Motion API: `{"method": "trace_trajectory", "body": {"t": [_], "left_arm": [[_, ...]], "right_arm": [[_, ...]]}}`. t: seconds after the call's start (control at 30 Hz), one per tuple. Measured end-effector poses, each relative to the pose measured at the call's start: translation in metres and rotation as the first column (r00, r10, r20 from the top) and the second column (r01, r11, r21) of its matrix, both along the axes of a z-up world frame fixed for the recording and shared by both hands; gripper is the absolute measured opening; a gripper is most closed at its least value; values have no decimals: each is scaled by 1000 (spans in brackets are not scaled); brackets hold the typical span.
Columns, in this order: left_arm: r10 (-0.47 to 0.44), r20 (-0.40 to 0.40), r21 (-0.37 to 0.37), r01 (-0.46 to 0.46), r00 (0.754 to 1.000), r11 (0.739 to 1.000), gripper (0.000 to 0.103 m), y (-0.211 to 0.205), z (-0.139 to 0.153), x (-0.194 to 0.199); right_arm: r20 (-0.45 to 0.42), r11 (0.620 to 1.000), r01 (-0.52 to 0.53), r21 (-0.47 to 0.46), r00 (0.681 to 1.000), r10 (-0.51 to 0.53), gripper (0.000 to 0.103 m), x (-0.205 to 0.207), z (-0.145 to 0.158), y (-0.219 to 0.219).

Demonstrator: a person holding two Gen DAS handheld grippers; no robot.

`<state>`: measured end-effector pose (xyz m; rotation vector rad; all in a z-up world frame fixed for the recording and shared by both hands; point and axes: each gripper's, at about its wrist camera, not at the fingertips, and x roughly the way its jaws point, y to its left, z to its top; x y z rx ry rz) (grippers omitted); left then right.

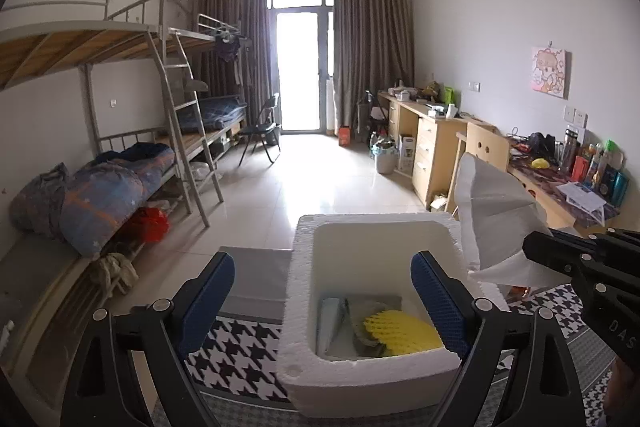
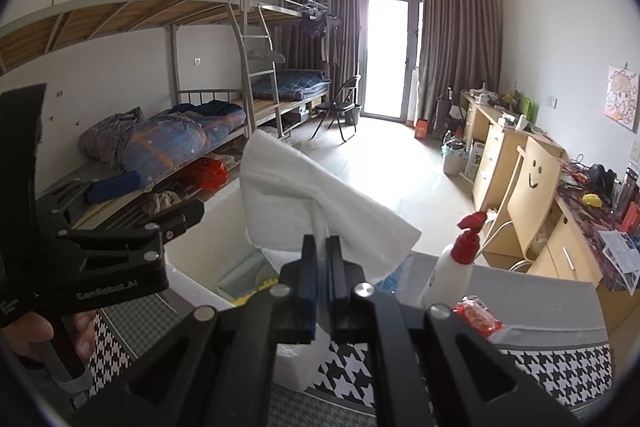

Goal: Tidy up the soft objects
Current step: 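Lower the white tissue into the foam box and open the right gripper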

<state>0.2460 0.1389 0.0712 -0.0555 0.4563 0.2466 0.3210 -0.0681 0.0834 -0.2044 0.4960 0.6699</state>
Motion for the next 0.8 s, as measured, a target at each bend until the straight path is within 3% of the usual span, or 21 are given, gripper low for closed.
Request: {"method": "trace_trajectory", "body": {"t": [0.8], "left_arm": [[66,28,-14,-66,997,998,92,31,-1,-23]], "right_arm": [[-82,998,-67,-3,994,66,7,19,-9,32]]}}
